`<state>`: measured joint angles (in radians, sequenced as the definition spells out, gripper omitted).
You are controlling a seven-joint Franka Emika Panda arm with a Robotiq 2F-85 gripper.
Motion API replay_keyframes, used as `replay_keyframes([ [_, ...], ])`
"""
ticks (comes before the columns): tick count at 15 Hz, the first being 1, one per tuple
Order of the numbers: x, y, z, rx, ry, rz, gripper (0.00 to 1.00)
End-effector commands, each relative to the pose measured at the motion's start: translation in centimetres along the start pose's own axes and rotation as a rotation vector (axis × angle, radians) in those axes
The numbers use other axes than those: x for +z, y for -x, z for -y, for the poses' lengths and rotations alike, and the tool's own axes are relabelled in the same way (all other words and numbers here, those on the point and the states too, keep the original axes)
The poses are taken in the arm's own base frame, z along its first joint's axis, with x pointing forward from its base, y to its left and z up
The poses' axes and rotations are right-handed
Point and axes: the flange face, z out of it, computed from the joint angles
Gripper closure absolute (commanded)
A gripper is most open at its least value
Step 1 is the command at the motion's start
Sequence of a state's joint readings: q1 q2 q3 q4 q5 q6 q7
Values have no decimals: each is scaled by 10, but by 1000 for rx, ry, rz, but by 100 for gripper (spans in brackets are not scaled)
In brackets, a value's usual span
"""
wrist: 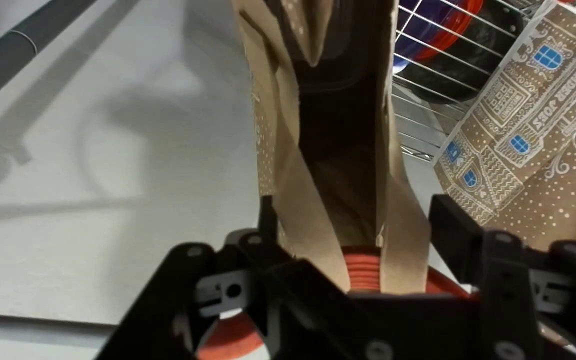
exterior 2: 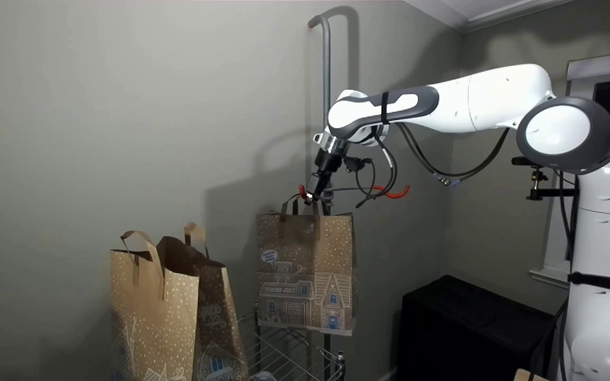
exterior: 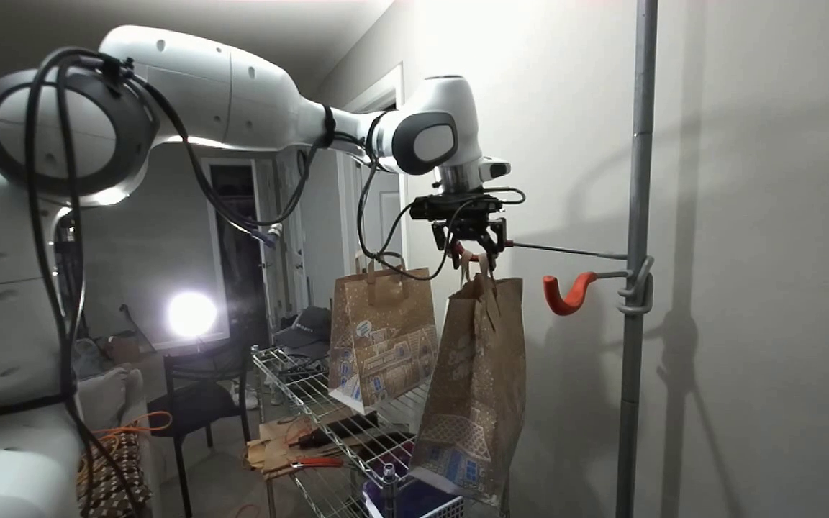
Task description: Remove the gift bag from the hook and put it on the right side of the other gift bag on the rack
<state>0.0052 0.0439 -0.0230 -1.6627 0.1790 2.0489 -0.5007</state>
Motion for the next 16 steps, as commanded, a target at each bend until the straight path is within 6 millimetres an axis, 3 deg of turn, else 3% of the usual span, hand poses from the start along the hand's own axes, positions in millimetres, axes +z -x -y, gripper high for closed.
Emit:
replay_keyframes([
  [1, -4, -1, 0, 28, 25, 14, 53],
  [8, -4, 0, 3, 30, 26, 22, 97],
  [11, -11, 0, 4, 34, 34, 26, 100],
  [16, -40, 0, 4, 14, 54, 32, 99],
])
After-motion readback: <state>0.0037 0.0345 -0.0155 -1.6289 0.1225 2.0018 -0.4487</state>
